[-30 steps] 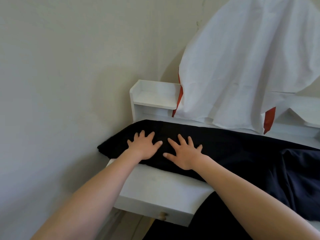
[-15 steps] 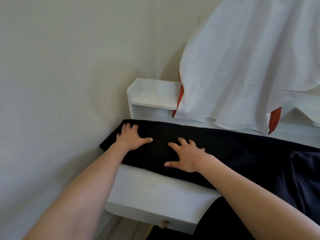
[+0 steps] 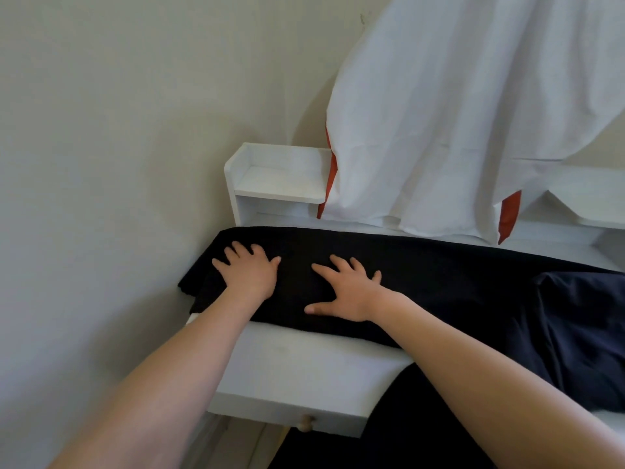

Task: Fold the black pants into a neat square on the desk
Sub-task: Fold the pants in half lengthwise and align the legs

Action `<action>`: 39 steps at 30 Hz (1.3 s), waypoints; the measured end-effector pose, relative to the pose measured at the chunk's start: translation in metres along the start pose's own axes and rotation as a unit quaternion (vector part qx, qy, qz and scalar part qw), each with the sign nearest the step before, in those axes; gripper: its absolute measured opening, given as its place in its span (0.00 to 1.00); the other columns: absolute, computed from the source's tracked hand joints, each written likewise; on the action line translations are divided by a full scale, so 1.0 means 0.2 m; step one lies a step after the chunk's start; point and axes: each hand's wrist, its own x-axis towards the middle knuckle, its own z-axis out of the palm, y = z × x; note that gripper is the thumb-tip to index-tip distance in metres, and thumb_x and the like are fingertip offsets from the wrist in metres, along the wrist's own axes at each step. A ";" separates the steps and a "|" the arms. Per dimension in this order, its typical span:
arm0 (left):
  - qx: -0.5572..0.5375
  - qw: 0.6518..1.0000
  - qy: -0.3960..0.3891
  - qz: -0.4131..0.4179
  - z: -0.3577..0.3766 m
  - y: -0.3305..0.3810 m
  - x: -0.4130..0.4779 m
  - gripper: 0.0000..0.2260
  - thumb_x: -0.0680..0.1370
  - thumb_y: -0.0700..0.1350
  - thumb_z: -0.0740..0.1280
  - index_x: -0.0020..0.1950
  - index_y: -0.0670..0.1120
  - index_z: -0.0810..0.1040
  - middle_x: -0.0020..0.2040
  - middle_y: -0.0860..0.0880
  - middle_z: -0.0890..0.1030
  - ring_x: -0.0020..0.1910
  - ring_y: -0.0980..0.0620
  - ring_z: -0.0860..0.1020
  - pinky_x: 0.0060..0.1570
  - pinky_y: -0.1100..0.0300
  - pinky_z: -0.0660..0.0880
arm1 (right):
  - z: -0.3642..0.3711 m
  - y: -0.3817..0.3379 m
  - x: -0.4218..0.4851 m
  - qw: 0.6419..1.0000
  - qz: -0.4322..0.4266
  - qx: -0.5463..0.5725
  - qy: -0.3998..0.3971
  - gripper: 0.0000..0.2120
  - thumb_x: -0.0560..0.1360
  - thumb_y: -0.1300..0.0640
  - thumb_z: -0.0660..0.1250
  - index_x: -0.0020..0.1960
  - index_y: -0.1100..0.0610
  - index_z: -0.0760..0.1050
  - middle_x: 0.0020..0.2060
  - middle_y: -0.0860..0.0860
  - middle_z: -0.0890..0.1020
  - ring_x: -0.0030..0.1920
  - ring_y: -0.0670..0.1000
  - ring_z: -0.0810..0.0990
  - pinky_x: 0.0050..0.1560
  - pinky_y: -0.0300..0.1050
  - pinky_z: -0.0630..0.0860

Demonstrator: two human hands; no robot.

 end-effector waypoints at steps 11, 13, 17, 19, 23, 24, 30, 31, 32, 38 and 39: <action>-0.087 0.980 0.048 0.175 -0.06 0.39 -0.37 0.18 0.78 0.46 0.61 0.68 0.48 0.70 0.68 0.43 0.70 0.68 0.40 0.67 0.68 0.37 0.60 | -0.14 0.12 -0.26 0.992 -0.107 -0.035 0.054 0.26 0.75 0.46 0.68 0.71 0.49 0.67 0.71 0.53 0.67 0.69 0.56 0.68 0.68 0.58 0.67; -0.114 0.972 0.069 0.195 -0.05 0.41 -0.41 0.17 0.78 0.47 0.61 0.67 0.49 0.72 0.66 0.44 0.72 0.66 0.42 0.69 0.67 0.39 0.62 | -0.20 0.17 -0.36 0.986 -0.137 0.001 0.090 0.14 0.72 0.50 0.72 0.56 0.50 0.76 0.55 0.49 0.75 0.53 0.50 0.77 0.57 0.51 0.75; -0.191 0.947 0.110 0.233 -0.03 0.46 -0.51 0.16 0.77 0.46 0.63 0.65 0.51 0.74 0.64 0.49 0.74 0.62 0.46 0.72 0.63 0.44 0.68 | -0.25 0.26 -0.55 0.984 -0.163 0.059 0.038 0.10 0.66 0.53 0.78 0.41 0.49 0.77 0.40 0.45 0.78 0.40 0.42 0.77 0.44 0.37 0.74; -0.218 0.939 0.116 0.238 -0.03 0.48 -0.55 0.15 0.77 0.46 0.64 0.63 0.52 0.75 0.63 0.51 0.75 0.60 0.49 0.73 0.62 0.47 0.69 | -0.25 0.28 -0.63 0.982 -0.163 0.080 -0.060 0.12 0.64 0.49 0.79 0.44 0.47 0.79 0.43 0.43 0.81 0.45 0.39 0.77 0.48 0.34 0.74; -0.255 0.928 0.118 0.245 -0.02 0.51 -0.62 0.12 0.77 0.45 0.65 0.60 0.53 0.76 0.61 0.53 0.76 0.58 0.51 0.75 0.60 0.48 0.71 | -0.17 0.31 -0.72 0.974 -0.181 0.003 -0.132 0.27 0.59 0.41 0.79 0.56 0.40 0.76 0.51 0.37 0.77 0.54 0.37 0.72 0.57 0.38 0.71; -0.263 0.926 0.119 0.245 -0.02 0.51 -0.64 0.11 0.77 0.45 0.65 0.59 0.52 0.77 0.60 0.53 0.76 0.57 0.52 0.76 0.59 0.48 0.72 | -0.14 0.31 -0.72 0.973 -0.197 -0.052 -0.112 0.29 0.60 0.40 0.78 0.58 0.40 0.74 0.53 0.37 0.75 0.55 0.40 0.70 0.58 0.40 0.69; -0.320 0.907 0.100 0.255 0.01 0.50 -0.73 0.08 0.77 0.44 0.65 0.54 0.51 0.80 0.50 0.55 0.78 0.46 0.57 0.77 0.49 0.56 0.77 | -0.05 0.34 -0.70 0.975 -0.221 -0.033 -0.006 0.14 0.71 0.45 0.73 0.53 0.51 0.81 0.49 0.45 0.80 0.53 0.47 0.74 0.59 0.49 0.70; -0.334 0.904 0.087 0.254 0.01 0.50 -0.74 0.07 0.77 0.44 0.65 0.52 0.52 0.80 0.48 0.55 0.79 0.43 0.59 0.77 0.46 0.59 0.77 | -0.06 0.34 -0.69 0.976 -0.217 -0.001 0.001 0.13 0.72 0.47 0.73 0.53 0.53 0.82 0.49 0.46 0.81 0.52 0.47 0.76 0.58 0.48 0.71; -0.347 0.901 0.072 0.250 0.00 0.49 -0.75 0.06 0.78 0.46 0.64 0.51 0.52 0.80 0.45 0.56 0.80 0.41 0.60 0.77 0.43 0.62 0.76 | -0.08 0.35 -0.68 0.977 -0.211 0.032 0.011 0.12 0.72 0.49 0.73 0.52 0.54 0.82 0.48 0.47 0.81 0.51 0.46 0.77 0.57 0.46 0.72; -0.430 0.881 -0.037 0.194 -0.05 0.43 -0.81 0.21 0.76 0.65 0.55 0.41 0.53 0.80 0.37 0.52 0.82 0.36 0.59 0.78 0.37 0.59 0.75 | -0.19 0.39 -0.60 0.971 -0.144 0.167 0.087 0.03 0.73 0.49 0.72 0.45 0.48 0.81 0.41 0.46 0.82 0.44 0.42 0.79 0.49 0.42 0.76; -0.420 0.884 -0.052 0.199 -0.05 0.42 -0.81 0.19 0.75 0.66 0.56 0.43 0.55 0.80 0.38 0.54 0.82 0.37 0.61 0.79 0.37 0.61 0.73 | -0.18 0.39 -0.59 0.972 -0.131 0.171 0.097 0.04 0.73 0.49 0.72 0.45 0.48 0.81 0.41 0.45 0.82 0.43 0.43 0.79 0.49 0.44 0.77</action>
